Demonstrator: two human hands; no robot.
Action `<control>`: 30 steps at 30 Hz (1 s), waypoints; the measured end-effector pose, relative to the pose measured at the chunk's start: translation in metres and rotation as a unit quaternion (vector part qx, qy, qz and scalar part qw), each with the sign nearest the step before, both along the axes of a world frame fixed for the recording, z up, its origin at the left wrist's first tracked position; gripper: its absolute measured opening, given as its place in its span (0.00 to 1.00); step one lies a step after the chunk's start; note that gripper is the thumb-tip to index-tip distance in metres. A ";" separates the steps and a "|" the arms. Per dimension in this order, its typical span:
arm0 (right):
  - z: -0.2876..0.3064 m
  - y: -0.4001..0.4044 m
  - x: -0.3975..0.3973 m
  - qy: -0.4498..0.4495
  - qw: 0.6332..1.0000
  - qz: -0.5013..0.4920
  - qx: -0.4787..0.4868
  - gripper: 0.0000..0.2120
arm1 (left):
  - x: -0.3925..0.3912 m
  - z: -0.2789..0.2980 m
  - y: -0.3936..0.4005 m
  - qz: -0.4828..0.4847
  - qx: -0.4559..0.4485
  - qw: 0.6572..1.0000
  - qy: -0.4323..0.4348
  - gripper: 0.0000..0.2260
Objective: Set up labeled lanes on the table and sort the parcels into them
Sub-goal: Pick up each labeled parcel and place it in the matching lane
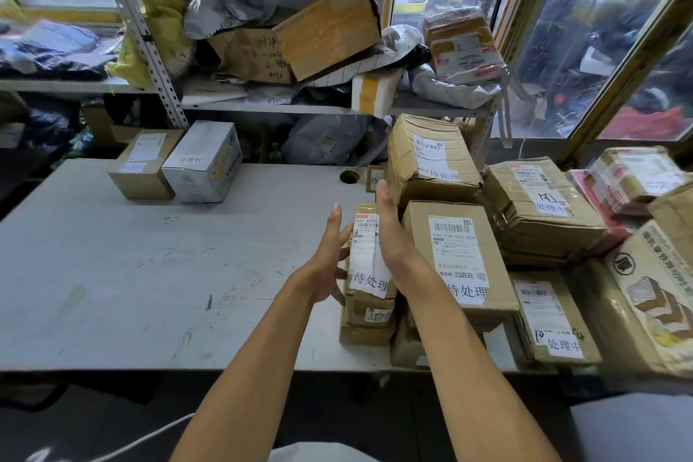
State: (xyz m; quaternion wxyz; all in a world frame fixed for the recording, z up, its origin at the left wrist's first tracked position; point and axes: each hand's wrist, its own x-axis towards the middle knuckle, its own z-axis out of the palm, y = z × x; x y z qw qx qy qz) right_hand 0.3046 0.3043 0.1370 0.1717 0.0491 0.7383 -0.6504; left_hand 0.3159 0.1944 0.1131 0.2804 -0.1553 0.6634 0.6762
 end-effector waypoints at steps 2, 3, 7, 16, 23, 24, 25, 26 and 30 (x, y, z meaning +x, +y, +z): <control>0.000 0.001 0.004 -0.006 1.000 0.009 0.015 0.51 | 0.000 0.002 0.003 0.000 -0.009 1.000 -0.001 0.43; 0.000 0.002 0.005 -0.009 1.000 0.011 0.020 0.51 | 0.001 0.002 0.005 0.001 -0.013 1.000 0.000 0.41; -0.002 0.003 0.007 -0.005 1.000 0.011 0.028 0.51 | -0.001 -0.001 0.006 0.012 -0.010 1.000 0.003 0.38; 0.010 -0.034 0.010 0.060 0.988 0.059 0.132 0.32 | 0.011 -0.014 -0.017 0.051 0.005 0.999 0.012 0.40; 0.001 -0.109 0.008 0.059 0.955 0.138 0.255 0.33 | 0.037 -0.013 -0.111 0.173 -0.087 0.977 0.089 0.32; 0.000 -0.123 0.009 0.058 0.954 0.147 0.256 0.34 | 0.042 -0.012 -0.130 0.190 -0.102 0.971 0.103 0.30; -0.001 -0.138 0.010 0.062 0.951 0.154 0.260 0.35 | 0.047 -0.010 -0.150 0.207 -0.118 0.964 0.118 0.29; -0.001 -0.155 0.012 0.070 0.947 0.160 0.271 0.35 | 0.052 -0.009 -0.170 0.224 -0.135 0.956 0.131 0.28; -0.002 -0.227 0.023 0.110 0.918 0.198 0.325 0.37 | 0.074 -0.016 -0.253 0.312 -0.223 0.908 0.169 0.27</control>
